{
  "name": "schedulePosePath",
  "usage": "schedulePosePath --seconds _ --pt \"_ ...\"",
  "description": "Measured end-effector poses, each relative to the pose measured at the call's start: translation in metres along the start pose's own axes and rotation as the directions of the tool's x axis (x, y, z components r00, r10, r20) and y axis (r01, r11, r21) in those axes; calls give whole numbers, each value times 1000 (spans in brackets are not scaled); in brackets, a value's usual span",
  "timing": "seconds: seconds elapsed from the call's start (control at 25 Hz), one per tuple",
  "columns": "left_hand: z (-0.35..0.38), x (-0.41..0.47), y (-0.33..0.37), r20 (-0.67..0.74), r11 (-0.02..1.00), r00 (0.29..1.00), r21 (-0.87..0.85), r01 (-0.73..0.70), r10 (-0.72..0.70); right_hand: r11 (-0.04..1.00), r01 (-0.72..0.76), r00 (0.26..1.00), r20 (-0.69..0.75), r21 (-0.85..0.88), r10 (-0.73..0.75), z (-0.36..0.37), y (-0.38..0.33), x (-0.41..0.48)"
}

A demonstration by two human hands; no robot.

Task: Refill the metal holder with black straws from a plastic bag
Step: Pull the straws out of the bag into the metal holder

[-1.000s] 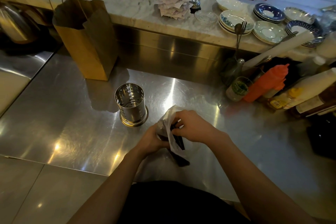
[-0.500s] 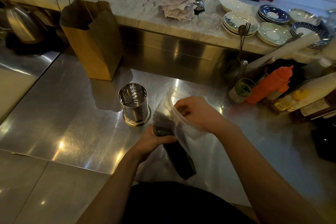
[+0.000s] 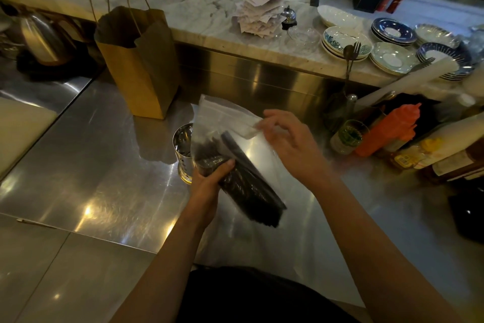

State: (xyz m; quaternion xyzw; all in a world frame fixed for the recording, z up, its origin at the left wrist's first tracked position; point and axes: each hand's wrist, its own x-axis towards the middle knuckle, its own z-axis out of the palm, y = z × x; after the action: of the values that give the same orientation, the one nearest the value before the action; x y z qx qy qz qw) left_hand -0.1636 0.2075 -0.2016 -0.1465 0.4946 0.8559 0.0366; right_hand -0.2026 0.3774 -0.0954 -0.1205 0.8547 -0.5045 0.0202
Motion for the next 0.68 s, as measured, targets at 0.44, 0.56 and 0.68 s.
schedulePosePath --seconds 0.44,0.56,0.68 --pt "6 -6 -9 30 999 998 3 51 -51 923 253 955 -78 -290 -286 8 -31 -4" --pt "5 -4 -7 47 998 998 -48 32 -30 850 337 911 -88 -404 -403 13 -39 -7" --pt "10 -6 -3 -14 998 1000 -65 -23 22 834 397 887 -72 -383 -456 12 -46 -6"
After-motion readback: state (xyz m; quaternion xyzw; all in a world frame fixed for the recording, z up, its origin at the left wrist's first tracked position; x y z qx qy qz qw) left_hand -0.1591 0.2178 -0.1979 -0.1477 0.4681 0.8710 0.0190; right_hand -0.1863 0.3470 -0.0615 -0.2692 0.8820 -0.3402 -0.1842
